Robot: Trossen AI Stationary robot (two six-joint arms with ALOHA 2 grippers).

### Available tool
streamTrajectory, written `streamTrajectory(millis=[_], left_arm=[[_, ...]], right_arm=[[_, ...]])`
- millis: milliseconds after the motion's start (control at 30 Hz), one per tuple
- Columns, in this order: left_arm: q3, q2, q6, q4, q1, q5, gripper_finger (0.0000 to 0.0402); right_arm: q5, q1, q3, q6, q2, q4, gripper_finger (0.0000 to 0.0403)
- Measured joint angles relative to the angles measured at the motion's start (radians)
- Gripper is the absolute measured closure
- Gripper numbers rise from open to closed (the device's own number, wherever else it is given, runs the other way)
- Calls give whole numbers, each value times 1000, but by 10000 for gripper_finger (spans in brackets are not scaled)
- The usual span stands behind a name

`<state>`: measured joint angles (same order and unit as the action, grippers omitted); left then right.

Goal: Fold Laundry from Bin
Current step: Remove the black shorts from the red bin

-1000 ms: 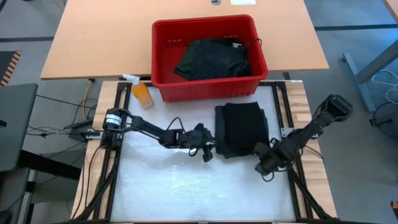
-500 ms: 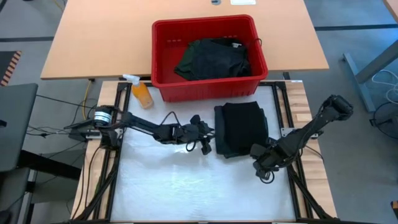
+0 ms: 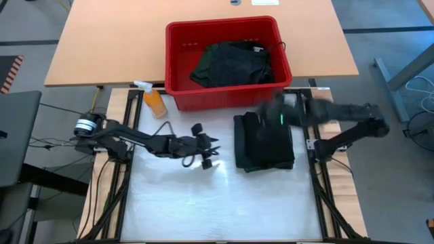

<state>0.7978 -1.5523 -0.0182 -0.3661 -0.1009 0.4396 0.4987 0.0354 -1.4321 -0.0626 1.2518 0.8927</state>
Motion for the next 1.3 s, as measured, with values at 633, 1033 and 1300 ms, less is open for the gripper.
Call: streamTrajectory(millis=[633, 1033, 1300], left_arm=[[-296, 275, 52, -167, 2, -62, 276], [-295, 270, -12, -131, -9, -70, 276], [-295, 270, -20, -108, -29, -69, 276]], right_arm=[[-657, 819, -195, -17, 635, -612, 294], [-649, 727, -664, -1, 1087, -344, 45], [-591, 685, -927, 69, 1298, -81, 21]])
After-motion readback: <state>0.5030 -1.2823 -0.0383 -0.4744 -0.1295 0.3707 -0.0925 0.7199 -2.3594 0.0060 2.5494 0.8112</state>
